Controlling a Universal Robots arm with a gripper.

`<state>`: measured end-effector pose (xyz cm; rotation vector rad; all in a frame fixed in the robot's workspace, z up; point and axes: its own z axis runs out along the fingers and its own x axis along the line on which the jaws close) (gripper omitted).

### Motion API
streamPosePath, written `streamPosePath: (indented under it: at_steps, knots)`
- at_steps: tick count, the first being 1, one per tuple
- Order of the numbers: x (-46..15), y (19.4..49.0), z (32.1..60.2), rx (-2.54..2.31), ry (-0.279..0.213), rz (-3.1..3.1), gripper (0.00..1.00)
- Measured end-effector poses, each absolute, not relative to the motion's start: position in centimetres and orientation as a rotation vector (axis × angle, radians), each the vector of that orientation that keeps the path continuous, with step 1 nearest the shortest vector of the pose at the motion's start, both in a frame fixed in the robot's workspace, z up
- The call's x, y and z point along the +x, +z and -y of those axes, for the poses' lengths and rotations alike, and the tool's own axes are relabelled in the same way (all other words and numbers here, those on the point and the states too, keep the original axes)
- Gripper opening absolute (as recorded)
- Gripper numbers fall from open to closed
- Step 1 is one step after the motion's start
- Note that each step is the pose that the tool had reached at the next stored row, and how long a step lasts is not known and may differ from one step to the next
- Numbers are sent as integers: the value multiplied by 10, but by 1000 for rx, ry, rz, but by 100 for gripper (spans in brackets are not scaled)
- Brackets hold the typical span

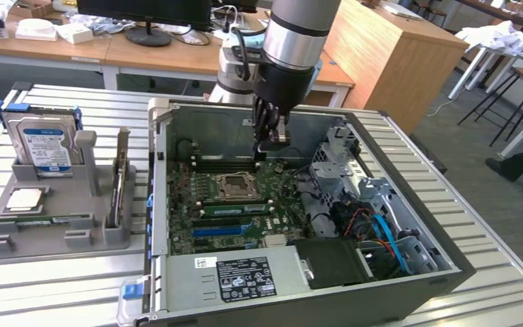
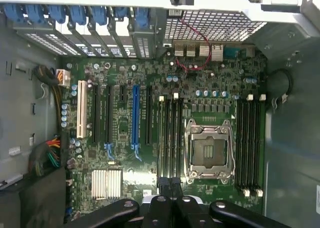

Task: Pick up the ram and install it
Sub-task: 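Press down the ram until it locks into place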

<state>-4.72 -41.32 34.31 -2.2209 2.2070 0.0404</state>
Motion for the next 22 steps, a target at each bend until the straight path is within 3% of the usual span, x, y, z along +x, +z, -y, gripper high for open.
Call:
streamPosePath:
  at_steps: [22]
  knots:
    - [-47, 343, 413, -2157, 40, -2268, 10]
